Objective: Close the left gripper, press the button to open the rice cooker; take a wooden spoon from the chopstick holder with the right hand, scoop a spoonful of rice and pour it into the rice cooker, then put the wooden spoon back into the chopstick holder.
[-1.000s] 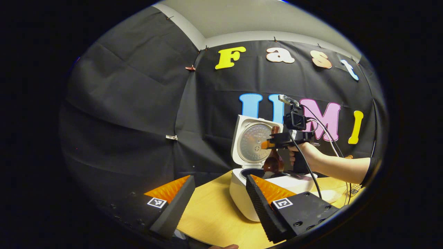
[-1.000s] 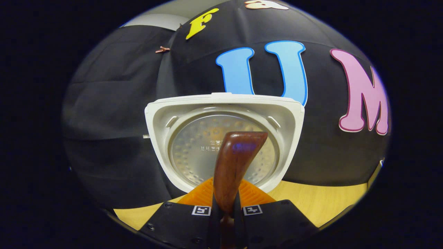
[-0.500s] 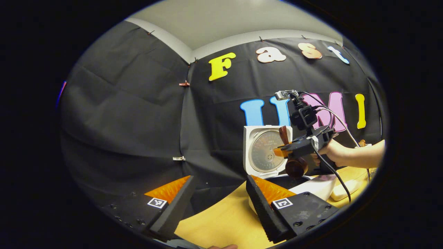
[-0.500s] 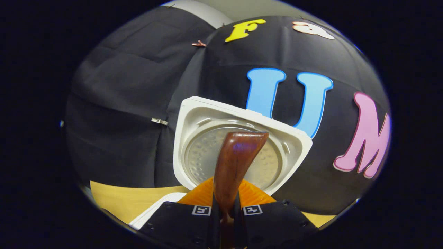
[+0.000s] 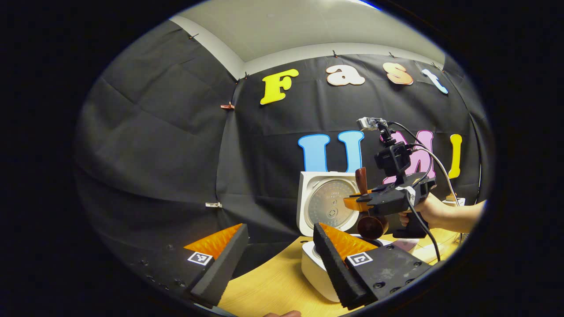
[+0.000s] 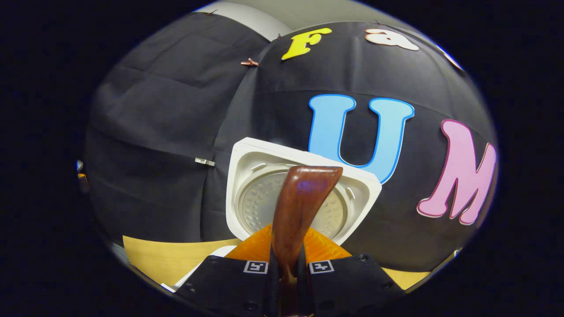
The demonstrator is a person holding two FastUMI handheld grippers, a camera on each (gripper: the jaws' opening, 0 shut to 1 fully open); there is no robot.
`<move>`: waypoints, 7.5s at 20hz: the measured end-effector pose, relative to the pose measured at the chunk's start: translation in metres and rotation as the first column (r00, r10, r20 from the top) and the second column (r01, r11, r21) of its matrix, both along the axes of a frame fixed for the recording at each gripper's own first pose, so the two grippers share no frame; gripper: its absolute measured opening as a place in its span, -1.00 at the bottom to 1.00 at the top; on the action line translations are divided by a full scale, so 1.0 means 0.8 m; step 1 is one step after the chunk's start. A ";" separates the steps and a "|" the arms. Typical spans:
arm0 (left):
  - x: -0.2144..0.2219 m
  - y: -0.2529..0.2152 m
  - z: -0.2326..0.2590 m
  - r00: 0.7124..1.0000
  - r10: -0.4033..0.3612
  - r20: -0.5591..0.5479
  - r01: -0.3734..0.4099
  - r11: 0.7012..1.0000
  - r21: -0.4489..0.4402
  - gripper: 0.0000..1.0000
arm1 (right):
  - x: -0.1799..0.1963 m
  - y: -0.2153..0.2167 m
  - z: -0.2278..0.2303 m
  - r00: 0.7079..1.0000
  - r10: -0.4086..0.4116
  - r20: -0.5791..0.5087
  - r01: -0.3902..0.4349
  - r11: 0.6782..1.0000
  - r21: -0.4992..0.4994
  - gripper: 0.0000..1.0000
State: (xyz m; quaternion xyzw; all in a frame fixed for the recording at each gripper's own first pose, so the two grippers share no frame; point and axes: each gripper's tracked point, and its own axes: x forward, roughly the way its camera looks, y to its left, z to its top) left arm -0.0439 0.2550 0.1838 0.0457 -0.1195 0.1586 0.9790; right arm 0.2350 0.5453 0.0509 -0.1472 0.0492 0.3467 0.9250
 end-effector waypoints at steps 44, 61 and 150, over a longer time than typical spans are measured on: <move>0.078 -0.179 -0.007 0.988 -0.137 0.069 0.146 0.980 -0.136 0.89 | -0.028 -0.761 -0.017 0.709 -0.681 -0.185 0.703 0.661 0.261 -0.63; 0.131 -0.142 0.044 0.995 -0.050 0.085 0.052 0.998 -0.021 0.80 | -0.036 -0.776 -0.136 0.644 -0.679 -0.354 0.762 0.609 0.219 -0.49; 0.209 -0.216 -0.117 0.962 -0.084 -0.260 0.048 0.988 -0.144 0.96 | -0.249 -0.738 -0.118 0.737 -0.657 -0.158 0.675 0.701 0.231 0.96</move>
